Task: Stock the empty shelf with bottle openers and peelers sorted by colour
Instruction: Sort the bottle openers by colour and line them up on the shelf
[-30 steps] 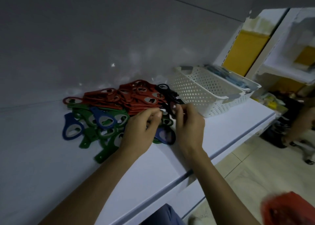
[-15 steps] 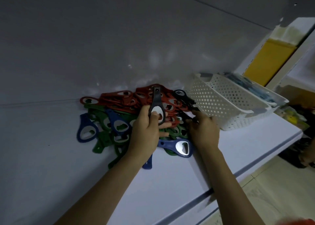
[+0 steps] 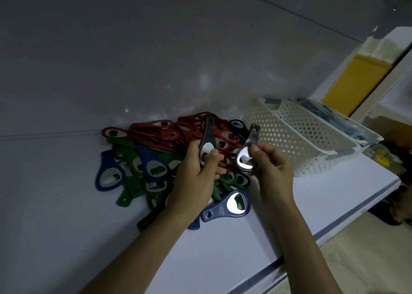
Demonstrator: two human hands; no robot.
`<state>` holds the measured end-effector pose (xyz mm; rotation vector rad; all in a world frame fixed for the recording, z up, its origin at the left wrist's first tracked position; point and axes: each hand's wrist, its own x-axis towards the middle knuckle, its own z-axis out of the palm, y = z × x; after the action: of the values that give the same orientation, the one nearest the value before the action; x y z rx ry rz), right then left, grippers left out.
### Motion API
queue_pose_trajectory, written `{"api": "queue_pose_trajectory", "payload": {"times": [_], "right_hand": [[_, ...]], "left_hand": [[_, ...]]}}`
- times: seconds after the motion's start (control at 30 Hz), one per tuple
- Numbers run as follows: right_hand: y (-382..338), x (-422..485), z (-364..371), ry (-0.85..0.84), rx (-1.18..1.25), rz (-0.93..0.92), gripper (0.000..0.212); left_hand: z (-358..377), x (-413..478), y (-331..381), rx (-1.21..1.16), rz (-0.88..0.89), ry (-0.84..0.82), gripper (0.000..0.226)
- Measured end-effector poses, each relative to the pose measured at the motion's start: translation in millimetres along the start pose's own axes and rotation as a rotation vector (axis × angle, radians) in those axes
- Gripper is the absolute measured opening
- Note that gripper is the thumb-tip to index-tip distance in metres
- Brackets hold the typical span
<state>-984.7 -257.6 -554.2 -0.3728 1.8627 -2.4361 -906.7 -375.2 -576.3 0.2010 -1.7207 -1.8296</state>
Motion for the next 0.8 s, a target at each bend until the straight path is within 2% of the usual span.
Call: {"api": "queue_pose_trajectory", "payload": {"times": [0.1,0.2,0.27,0.33,0.37,0.4,0.47,0.5,0.6,0.7,0.8], "right_hand": [[0,-4,6,-0.207,-0.004,0.033,0.007],[6,-6,10,-0.278,-0.184,-0.086,0.003],[11,-2,9,-0.225,-0.281,-0.136,0.015],[12,8,4,-0.079,-0.334,-0.117,0.030],[12,17,-2,0.000,-0.474,-0.145,0.030],[13,26,-10,0.054,-0.734,-0.188,0.026],[16,38,-26,0.070,-1.244,-0.212,0.024],[20,41,-30,0.062,-1.378,-0.204,0.023],[25,38,-27,0.107,-1.437,-0.235,0.022],[24,33,-20,0.122,-1.460,-0.330,0.022],[17,22,-17,0.273,-1.273,-0.395,0.025]], "left_hand": [[1,-4,2,0.064,0.040,-0.037,0.022],[-1,-5,0,0.216,0.076,-0.054,0.030],[-1,-5,-2,0.240,0.075,-0.032,0.026],[-1,-5,-1,0.204,0.055,-0.020,0.020],[0,-6,1,0.167,0.045,-0.017,0.016],[0,-5,2,0.132,0.032,-0.014,0.013],[-1,-4,4,0.068,0.003,-0.006,0.007],[-1,-4,4,0.043,-0.004,0.006,0.005],[-4,-3,3,0.050,0.015,0.080,0.011],[-3,-5,3,-0.034,0.014,0.086,0.012],[-3,-5,4,-0.104,-0.001,0.076,0.013]]}}
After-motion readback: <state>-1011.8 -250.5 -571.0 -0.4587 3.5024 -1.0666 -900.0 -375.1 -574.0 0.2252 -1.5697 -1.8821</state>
